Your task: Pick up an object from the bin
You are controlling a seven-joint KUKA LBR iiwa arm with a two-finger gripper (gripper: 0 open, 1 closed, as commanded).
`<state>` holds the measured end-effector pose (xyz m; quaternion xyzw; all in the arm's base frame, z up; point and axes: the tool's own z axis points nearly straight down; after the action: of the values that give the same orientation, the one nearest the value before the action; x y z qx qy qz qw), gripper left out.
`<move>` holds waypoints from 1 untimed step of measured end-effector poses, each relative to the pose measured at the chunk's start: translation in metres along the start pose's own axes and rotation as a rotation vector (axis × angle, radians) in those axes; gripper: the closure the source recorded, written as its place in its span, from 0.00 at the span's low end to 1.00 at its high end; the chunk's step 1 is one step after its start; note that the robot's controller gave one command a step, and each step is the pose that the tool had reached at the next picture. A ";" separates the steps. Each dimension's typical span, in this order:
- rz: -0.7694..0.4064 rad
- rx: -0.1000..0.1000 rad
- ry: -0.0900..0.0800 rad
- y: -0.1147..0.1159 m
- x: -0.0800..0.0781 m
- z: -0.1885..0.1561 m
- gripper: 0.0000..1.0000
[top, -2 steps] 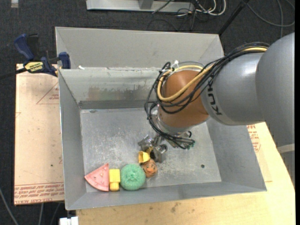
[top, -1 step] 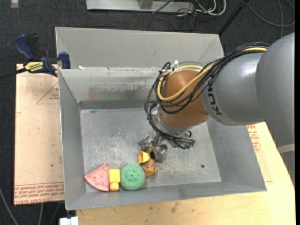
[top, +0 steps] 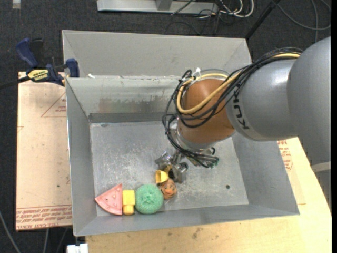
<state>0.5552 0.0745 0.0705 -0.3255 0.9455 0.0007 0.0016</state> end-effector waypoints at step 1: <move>0.000 0.000 0.000 0.000 0.000 0.000 1.00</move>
Offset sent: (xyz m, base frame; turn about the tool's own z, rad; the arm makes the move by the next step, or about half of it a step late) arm 0.0000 0.0000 0.0000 0.0000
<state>0.5552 0.0745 0.0705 -0.3255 0.9455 0.0007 0.0016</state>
